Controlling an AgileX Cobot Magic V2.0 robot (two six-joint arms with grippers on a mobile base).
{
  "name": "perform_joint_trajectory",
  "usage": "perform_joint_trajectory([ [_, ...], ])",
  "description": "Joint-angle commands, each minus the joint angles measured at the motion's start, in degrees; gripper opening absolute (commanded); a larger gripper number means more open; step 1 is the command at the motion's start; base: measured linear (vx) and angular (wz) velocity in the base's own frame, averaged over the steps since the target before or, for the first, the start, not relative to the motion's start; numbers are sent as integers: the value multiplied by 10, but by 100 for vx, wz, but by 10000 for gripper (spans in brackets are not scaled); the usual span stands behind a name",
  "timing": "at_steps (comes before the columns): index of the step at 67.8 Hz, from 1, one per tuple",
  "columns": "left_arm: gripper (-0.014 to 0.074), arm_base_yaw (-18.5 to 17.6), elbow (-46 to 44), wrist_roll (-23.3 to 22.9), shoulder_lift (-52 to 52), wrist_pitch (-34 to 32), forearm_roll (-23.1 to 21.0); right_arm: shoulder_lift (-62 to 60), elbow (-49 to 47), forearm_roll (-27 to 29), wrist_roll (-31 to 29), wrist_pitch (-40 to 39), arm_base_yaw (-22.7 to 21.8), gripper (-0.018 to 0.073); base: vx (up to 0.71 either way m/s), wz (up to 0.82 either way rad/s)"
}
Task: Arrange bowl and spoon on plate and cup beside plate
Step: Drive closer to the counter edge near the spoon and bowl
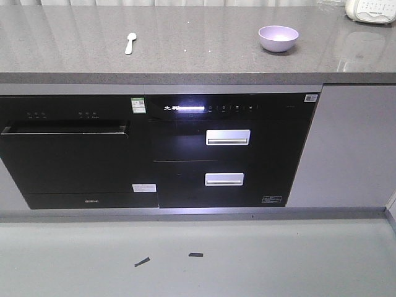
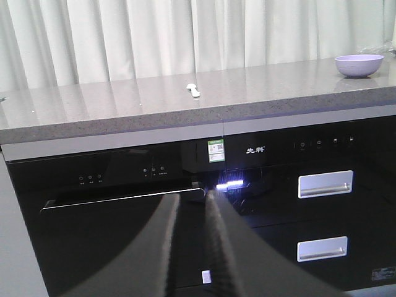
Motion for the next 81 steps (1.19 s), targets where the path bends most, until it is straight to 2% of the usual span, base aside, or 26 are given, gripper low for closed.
perform_joint_trajectory([
  [1, 111, -1, -5, -4, -9, -40, -1, -6, 2, -2, -5, -41, -3, -3, 13, 0],
  [81, 111, -1, -5, -4, -9, -40, -1, -6, 2, -2, -5, -43, -3, -3, 11, 0],
])
